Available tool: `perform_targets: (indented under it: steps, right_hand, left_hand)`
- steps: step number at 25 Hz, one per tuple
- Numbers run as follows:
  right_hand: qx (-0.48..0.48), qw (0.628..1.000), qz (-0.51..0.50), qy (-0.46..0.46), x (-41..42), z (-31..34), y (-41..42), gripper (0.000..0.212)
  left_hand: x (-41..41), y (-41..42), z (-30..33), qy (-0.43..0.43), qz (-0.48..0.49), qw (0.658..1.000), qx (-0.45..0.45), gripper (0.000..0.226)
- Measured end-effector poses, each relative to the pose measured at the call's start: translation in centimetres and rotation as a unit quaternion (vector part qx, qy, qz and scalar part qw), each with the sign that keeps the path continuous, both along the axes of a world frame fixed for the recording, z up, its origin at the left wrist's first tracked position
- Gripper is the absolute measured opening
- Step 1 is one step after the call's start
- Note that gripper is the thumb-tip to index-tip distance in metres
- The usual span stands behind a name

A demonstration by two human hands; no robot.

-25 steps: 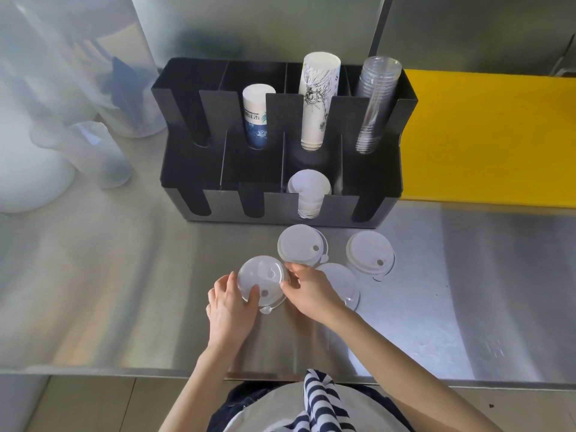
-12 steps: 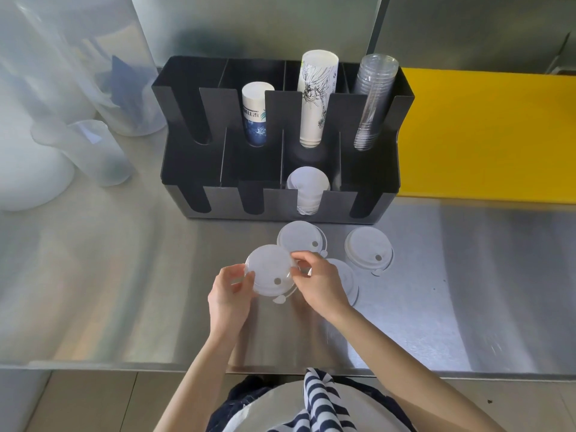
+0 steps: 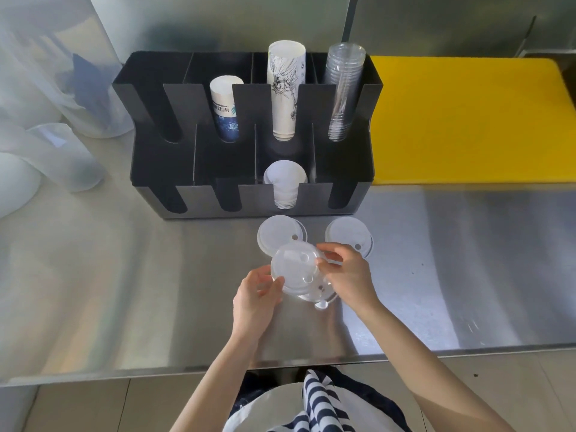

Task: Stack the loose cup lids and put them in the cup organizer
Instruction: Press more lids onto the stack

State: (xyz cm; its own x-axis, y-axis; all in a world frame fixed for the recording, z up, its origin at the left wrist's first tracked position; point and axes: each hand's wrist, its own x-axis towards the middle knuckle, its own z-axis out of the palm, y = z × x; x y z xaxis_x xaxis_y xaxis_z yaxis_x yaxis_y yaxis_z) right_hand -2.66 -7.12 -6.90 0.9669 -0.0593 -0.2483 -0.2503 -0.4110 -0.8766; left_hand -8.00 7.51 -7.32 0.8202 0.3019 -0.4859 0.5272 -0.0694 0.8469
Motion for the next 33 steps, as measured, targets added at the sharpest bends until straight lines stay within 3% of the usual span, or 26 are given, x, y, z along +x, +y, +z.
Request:
perform_targets:
  steps: [3, 13, 22, 28, 33]
  right_hand:
    - [-0.005, 1.000, -0.018, 0.006, -0.1, -0.4, -1.1, 0.022]
    - [-0.031, 0.999, -0.024, 0.031, -0.9, -1.9, -2.5, 0.022]
    - [-0.022, 0.998, -0.007, 0.050, -1.2, -2.5, -2.3, 0.026]
    - [-0.055, 0.998, 0.025, 0.028, -2.1, -2.5, -1.6, 0.040]
    - [-0.069, 0.996, 0.050, 0.031, -1.8, -2.2, -1.8, 0.039]
  left_hand:
    - [0.0, -1.2, -0.1, 0.003, -0.028, 0.999, 0.021, 0.014]
    - [0.4, -2.5, -1.0, 0.023, -0.128, 0.987, 0.096, 0.036]
    - [1.5, -2.4, -1.9, 0.013, -0.147, 0.974, 0.171, 0.037]
    - [1.8, -1.9, -2.2, -0.024, -0.150, 0.966, 0.207, 0.036]
    - [2.2, -1.2, -1.9, -0.024, -0.220, 0.931, 0.290, 0.038]
